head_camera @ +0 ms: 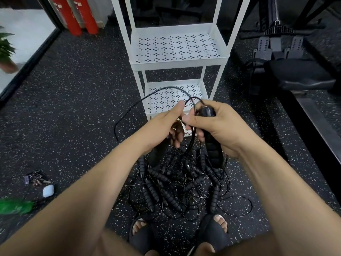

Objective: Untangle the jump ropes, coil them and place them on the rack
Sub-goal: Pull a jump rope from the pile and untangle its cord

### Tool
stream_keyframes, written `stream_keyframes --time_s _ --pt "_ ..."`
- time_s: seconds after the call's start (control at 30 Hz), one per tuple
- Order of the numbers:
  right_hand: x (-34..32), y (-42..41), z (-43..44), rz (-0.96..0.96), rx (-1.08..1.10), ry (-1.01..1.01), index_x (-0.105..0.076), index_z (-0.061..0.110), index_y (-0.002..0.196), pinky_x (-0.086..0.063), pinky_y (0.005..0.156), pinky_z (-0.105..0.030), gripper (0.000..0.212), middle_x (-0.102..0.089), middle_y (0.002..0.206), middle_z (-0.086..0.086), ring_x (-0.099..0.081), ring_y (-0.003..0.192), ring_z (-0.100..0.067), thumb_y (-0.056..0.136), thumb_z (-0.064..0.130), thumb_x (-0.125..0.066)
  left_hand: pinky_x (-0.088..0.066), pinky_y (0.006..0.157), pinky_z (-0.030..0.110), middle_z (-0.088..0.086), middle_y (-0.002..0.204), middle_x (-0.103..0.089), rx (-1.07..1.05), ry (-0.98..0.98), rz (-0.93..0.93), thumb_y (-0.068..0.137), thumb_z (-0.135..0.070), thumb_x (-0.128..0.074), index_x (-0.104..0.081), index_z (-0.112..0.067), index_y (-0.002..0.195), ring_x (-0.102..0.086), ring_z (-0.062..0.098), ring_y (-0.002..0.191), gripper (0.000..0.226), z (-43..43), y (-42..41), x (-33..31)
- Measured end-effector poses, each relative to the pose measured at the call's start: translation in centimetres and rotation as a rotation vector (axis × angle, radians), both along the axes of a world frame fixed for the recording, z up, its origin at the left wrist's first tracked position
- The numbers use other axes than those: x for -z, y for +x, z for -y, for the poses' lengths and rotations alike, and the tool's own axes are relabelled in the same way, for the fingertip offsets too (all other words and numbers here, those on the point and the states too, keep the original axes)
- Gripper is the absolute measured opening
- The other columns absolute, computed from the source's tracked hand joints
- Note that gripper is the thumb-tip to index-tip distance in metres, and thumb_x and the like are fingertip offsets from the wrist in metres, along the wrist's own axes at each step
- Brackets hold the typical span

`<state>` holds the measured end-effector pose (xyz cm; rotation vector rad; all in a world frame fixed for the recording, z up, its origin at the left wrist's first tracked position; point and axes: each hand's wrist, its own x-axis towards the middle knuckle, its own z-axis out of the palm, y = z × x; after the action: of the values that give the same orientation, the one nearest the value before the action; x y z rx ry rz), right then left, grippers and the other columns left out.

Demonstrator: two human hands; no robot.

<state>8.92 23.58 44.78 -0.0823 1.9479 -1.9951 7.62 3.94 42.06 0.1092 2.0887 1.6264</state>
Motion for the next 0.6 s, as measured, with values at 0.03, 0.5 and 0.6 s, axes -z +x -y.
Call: stream_keyframes --time_s 0.03,0.5,0.6 --pt "-0.1 -0.2 -0.2 -0.004 0.042 -0.013 -0.068 0.012 0.089 -0.044 0.052 -0.03 0.021 -0.071 0.077 -0.011 -0.048 0.054 -0.017 0.086 0.016 -0.088 -0.053 0.08 0.038 0.013 0.076 -0.071 0.012 -0.013 0.025 0.094 -0.087 -0.031 -0.07 -0.023 0.091 -0.068 0.028 0.068 0.075 0.2 0.0 0.1" --pt "0.3 -1.3 -2.0 -0.143 0.433 -0.017 -0.065 -0.001 0.097 -0.06 0.066 -0.036 0.023 -0.074 0.096 -0.029 -0.079 0.077 -0.032 0.093 0.01 -0.085 -0.052 0.057 0.037 0.008 0.08 -0.069 -0.038 -0.118 -0.026 0.109 -0.032 -0.061 -0.06 -0.019 0.117 -0.064 0.027 0.065 0.015 3.2 -0.2 -0.8" --pt "0.0 -1.4 -2.3 -0.14 0.466 -0.059 -0.066 -0.006 0.102 -0.061 0.067 -0.033 0.022 -0.072 0.089 -0.021 -0.079 0.075 -0.03 0.095 0.008 -0.082 -0.056 0.057 0.035 0.01 0.085 -0.071 -0.01 -0.164 0.032 0.106 -0.02 -0.061 -0.062 -0.009 0.112 -0.069 0.027 0.069 0.013 3.9 -0.1 -1.4"
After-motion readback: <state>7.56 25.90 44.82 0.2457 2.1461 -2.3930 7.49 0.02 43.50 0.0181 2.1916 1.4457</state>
